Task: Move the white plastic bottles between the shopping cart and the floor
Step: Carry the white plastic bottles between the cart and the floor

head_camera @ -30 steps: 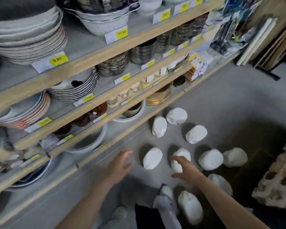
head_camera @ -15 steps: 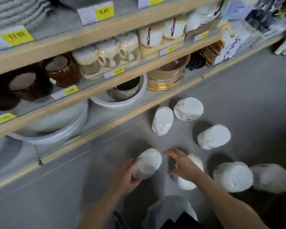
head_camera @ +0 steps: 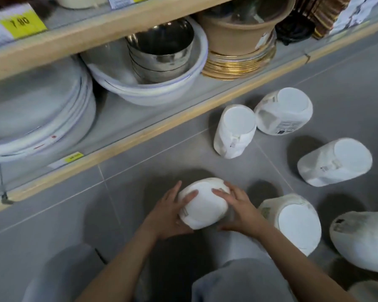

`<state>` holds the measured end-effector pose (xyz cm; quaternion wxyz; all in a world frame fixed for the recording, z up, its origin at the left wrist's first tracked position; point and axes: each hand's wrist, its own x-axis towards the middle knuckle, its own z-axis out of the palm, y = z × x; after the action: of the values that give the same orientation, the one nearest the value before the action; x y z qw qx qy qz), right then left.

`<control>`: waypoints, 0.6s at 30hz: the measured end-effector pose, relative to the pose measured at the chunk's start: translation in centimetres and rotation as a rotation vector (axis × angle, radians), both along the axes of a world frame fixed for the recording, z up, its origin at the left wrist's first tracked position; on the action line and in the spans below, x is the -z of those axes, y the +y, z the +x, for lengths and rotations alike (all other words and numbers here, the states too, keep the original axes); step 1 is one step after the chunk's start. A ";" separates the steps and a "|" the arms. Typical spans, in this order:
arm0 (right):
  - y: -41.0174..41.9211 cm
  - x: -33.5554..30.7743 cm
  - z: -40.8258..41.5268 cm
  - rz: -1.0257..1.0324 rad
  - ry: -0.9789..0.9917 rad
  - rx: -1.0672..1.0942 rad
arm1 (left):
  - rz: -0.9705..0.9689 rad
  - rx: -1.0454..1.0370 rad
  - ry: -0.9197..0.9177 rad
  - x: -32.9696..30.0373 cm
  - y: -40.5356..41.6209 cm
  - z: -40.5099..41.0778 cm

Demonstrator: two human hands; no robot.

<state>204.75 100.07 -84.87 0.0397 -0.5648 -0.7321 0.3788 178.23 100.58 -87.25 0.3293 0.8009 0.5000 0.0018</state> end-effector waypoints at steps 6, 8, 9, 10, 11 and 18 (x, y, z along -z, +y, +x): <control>1.3 2.3 -0.6 0.142 0.004 -0.130 | -0.036 -0.050 -0.184 1.3 0.0 -0.3; 2.1 3.1 -1.3 0.141 0.018 -0.136 | 0.008 -0.175 -0.284 1.9 -0.1 0.7; 2.4 3.2 -1.5 0.133 0.035 -0.119 | 0.031 -0.215 -0.311 1.9 0.0 1.0; 2.7 3.1 -1.5 0.119 0.071 -0.089 | 0.056 -0.225 -0.321 1.7 0.2 1.2; 2.9 2.8 -1.5 0.082 0.128 -0.049 | 0.074 -0.220 -0.317 1.5 0.4 1.1; 5.3 -9.8 -2.1 -0.144 0.381 0.094 | -0.054 -0.231 -0.333 -11.1 3.5 -0.7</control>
<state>202.62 105.36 -75.04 0.1547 -0.5180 -0.6552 0.5277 177.49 104.07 -76.13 0.4263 0.7178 0.5271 0.1584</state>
